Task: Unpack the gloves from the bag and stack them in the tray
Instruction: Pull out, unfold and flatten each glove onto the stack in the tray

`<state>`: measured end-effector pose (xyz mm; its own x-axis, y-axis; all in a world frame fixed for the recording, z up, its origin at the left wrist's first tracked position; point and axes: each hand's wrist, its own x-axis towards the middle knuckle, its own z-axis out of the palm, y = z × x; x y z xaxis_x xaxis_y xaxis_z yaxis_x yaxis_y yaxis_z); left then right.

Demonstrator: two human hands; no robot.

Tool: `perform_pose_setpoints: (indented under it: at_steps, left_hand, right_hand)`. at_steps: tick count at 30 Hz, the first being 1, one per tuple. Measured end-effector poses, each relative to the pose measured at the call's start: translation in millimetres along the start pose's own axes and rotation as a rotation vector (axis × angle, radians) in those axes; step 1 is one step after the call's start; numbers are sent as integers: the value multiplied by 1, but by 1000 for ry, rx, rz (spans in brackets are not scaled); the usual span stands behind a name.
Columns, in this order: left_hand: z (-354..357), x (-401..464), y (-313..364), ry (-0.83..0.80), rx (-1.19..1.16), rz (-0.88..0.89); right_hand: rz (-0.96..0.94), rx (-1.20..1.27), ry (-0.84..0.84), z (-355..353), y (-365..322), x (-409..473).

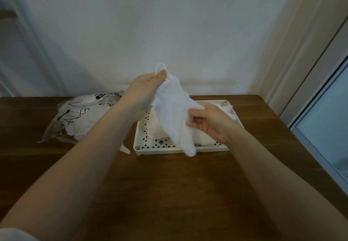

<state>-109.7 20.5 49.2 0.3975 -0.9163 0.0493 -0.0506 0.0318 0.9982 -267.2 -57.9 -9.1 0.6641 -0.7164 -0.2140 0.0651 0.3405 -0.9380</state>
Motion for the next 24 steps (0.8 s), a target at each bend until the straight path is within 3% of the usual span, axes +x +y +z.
perform_pose_setpoints:
  at_steps: [3,11,16,19,24]
  left_hand:
    - [-4,7,-4,-18,80,36]
    - [-1,42,-18,-36,92,27]
    - [-2,67,-20,55,256,210]
    - [-8,66,-33,-20,437,303]
    - [-23,56,-67,-207,708,288]
  right_hand:
    - [-76,-62,69,-15,-15,2]
    - [-343,-592,345,-46,-60,19]
    - [-591,-902,449,-50,-78,26]
    - [-583,-1054,410,-55,-64,18]
    - [-316,-1257,96,-63,-11,5]
